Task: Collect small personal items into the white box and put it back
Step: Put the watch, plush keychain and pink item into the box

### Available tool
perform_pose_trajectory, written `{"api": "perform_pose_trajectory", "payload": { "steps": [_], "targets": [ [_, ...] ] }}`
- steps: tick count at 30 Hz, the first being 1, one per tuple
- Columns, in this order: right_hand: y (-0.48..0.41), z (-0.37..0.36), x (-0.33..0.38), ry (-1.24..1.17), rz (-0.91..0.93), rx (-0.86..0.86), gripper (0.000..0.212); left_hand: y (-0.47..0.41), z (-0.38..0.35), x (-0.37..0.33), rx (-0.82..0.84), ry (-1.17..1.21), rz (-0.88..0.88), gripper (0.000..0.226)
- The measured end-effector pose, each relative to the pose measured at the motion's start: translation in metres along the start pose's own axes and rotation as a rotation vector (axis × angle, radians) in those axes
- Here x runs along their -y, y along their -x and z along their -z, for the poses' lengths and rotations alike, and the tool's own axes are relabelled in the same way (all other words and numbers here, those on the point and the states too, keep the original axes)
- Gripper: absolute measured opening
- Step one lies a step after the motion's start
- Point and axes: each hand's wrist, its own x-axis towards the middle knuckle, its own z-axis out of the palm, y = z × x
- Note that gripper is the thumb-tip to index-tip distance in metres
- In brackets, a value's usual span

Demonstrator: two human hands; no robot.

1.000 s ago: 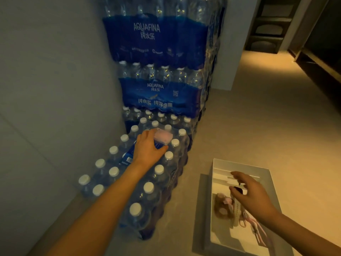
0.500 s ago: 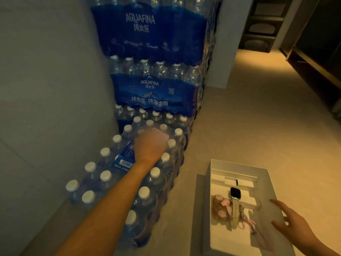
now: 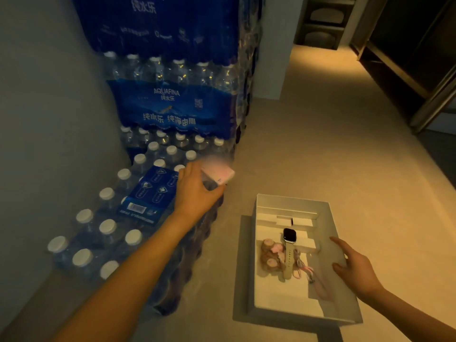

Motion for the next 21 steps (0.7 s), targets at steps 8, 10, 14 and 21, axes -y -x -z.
{"api": "perform_pose_trajectory", "payload": {
  "steps": [8,10,14,21],
  "targets": [
    [0.0,0.006,-0.002,-0.006,0.018,0.046,0.067,0.052,-0.066,-0.061,0.29,0.074,-0.147,0.072],
    [0.001,0.008,-0.003,-0.005,0.021,0.061,0.068,0.07,-0.084,-0.065,0.41,0.086,-0.126,0.073],
    [0.0,0.009,-0.006,0.027,0.051,0.085,0.072,0.1,-0.111,-0.067,0.587,0.132,-0.041,0.069],
    [-0.005,0.009,-0.011,0.053,0.08,0.089,0.075,0.119,-0.135,-0.065,0.708,0.046,0.038,0.087]
  ]
}}
